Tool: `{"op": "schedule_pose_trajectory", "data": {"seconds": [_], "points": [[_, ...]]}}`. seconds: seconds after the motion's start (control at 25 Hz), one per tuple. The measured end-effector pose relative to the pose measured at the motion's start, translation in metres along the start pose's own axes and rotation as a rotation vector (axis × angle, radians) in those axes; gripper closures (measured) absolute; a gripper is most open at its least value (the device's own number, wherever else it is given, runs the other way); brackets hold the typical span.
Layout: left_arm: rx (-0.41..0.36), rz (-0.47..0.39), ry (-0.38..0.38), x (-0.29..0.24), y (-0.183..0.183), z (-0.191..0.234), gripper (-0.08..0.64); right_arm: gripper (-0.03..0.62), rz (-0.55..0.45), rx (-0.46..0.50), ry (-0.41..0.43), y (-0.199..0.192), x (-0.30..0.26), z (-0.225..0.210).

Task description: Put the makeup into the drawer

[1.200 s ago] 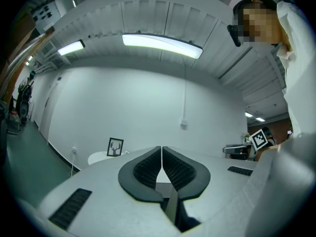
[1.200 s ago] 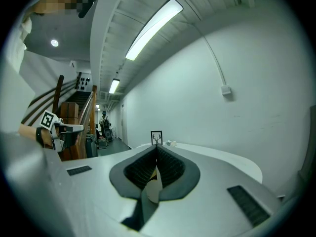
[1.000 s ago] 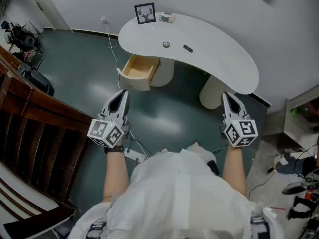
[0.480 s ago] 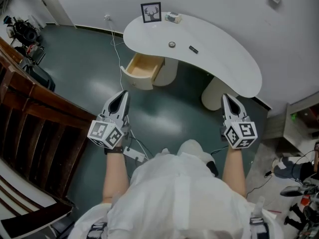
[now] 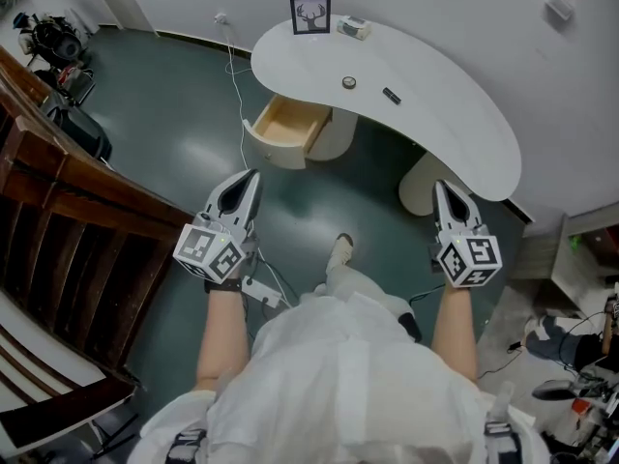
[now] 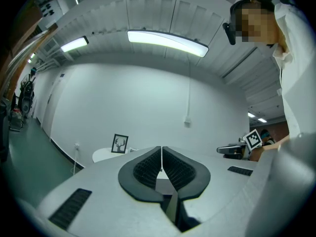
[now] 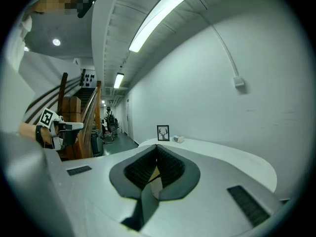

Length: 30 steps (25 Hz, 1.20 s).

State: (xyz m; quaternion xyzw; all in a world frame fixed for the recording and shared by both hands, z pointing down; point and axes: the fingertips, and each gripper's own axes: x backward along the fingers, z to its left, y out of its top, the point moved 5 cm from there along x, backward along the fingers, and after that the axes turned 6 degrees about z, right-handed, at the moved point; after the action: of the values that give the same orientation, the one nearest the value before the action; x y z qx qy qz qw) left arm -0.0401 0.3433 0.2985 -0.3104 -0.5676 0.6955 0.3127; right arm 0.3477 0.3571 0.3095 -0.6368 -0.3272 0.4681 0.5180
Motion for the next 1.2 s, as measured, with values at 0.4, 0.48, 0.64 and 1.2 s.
{"op": "schedule_pose_trajectory", "data": {"seconds": [0.4, 0.48, 0.64, 1.2], "points": [[-0.015, 0.043, -0.022, -0.068, 0.006, 0.049, 0.537, 0.584, 0.03, -0.033, 0.034, 0.005, -0.097, -0.033], [-0.034, 0.059, -0.032, -0.083, 0.008, 0.061, 0.537, 0.583, 0.026, -0.04, 0.032, 0.01, -0.118, -0.041], [-0.051, 0.076, -0.038, -0.12, 0.02, 0.082, 0.537, 0.584, 0.015, -0.049, 0.033, 0.021, -0.153, -0.058], [-0.075, 0.087, -0.096, -0.188, 0.038, 0.135, 0.537, 0.584, 0.053, -0.044, 0.027, 0.034, -0.227, -0.07]]}}
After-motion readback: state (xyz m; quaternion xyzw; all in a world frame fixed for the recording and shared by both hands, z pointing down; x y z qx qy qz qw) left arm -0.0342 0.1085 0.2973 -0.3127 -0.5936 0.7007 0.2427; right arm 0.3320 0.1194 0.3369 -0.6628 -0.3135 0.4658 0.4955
